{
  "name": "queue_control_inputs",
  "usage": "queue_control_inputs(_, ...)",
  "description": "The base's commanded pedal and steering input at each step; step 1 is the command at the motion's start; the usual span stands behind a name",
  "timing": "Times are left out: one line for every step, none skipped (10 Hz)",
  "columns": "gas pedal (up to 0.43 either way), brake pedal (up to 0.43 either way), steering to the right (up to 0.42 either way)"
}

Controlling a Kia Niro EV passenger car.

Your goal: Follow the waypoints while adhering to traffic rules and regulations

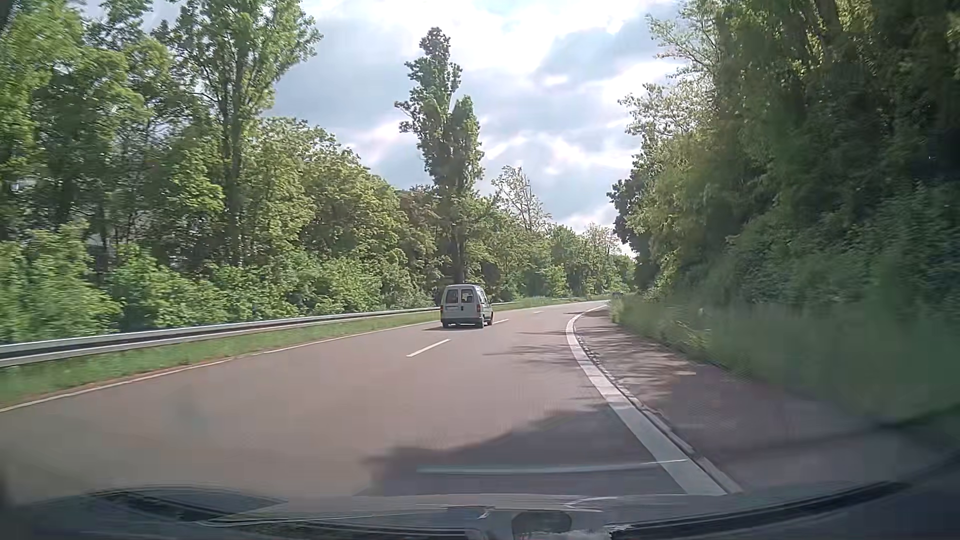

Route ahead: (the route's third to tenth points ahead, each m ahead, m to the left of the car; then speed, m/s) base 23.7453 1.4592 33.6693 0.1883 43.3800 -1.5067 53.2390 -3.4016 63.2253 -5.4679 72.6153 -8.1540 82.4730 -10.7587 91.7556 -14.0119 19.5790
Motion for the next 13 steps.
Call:
queue_control_inputs(0.13, 0.0, 0.025)
queue_control_inputs(0.13, 0.0, 0.025)
queue_control_inputs(0.138, 0.0, 0.025)
queue_control_inputs(0.138, 0.0, 0.025)
queue_control_inputs(0.138, 0.0, 0.025)
queue_control_inputs(0.138, 0.0, 0.025)
queue_control_inputs(0.138, 0.0, 0.025)
queue_control_inputs(0.138, 0.0, 0.024)
queue_control_inputs(0.138, 0.0, 0.023)
queue_control_inputs(0.138, 0.0, 0.023)
queue_control_inputs(0.138, 0.0, 0.023)
queue_control_inputs(0.138, 0.0, 0.022)
queue_control_inputs(0.138, 0.0, 0.022)
